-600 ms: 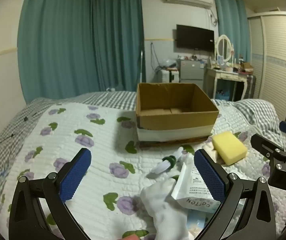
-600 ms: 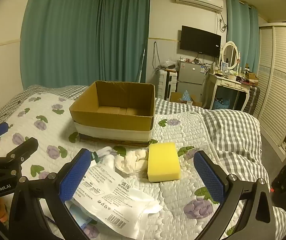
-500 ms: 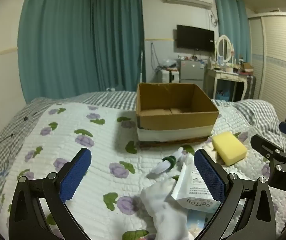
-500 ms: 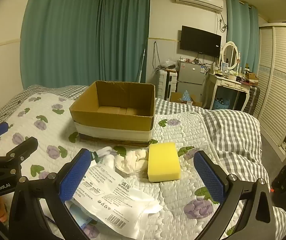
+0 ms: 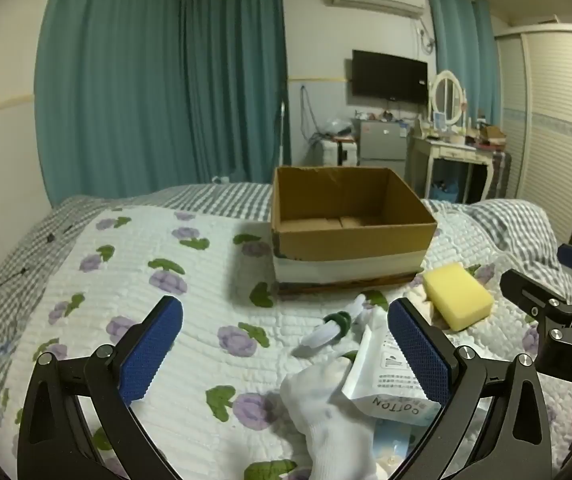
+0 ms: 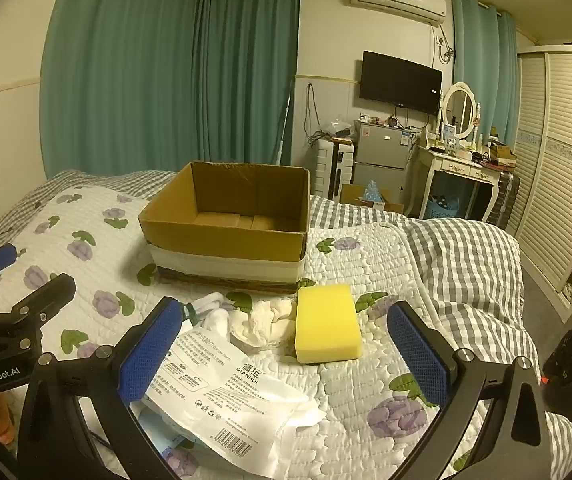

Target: Organize soft objects

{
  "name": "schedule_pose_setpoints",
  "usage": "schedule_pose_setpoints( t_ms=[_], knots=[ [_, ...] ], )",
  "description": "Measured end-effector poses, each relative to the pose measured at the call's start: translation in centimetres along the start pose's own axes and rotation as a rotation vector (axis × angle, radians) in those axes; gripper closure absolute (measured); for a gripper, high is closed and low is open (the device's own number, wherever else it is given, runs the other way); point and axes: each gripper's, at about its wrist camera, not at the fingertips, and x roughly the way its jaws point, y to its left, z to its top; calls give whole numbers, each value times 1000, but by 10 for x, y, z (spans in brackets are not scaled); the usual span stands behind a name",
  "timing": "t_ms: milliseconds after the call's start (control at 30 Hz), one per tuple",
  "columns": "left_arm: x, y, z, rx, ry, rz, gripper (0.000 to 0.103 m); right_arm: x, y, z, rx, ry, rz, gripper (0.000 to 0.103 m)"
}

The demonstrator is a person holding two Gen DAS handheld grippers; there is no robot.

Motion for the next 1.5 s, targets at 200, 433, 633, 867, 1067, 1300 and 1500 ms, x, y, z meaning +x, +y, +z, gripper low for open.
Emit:
schedule_pose_setpoints(
  t_ms=[200, 433, 633, 867, 1067, 1300, 1500],
  knots=[
    [0, 0, 0, 1, 0, -2, 0, 0, 0, 0, 0, 0, -1, 0],
    [-1, 1, -1, -1, 0, -6, 0, 0, 0, 0, 0, 0, -1, 0],
    [-1, 1, -1, 1, 0, -6, 0, 0, 1, 0, -1, 0, -1, 0],
    [-1, 1, -1, 0, 0, -7, 0, 0, 1, 0, 0, 1, -1, 0],
    [0, 0, -1, 0, 0, -6, 0, 1, 1, 0, -1, 1, 0, 0],
    [0, 3, 0, 1, 0, -5, 0, 1, 2, 1, -1, 2, -1, 0],
    [0, 3, 0, 1, 1, -5, 0, 0, 2, 1, -1, 3, -1, 0]
  ],
)
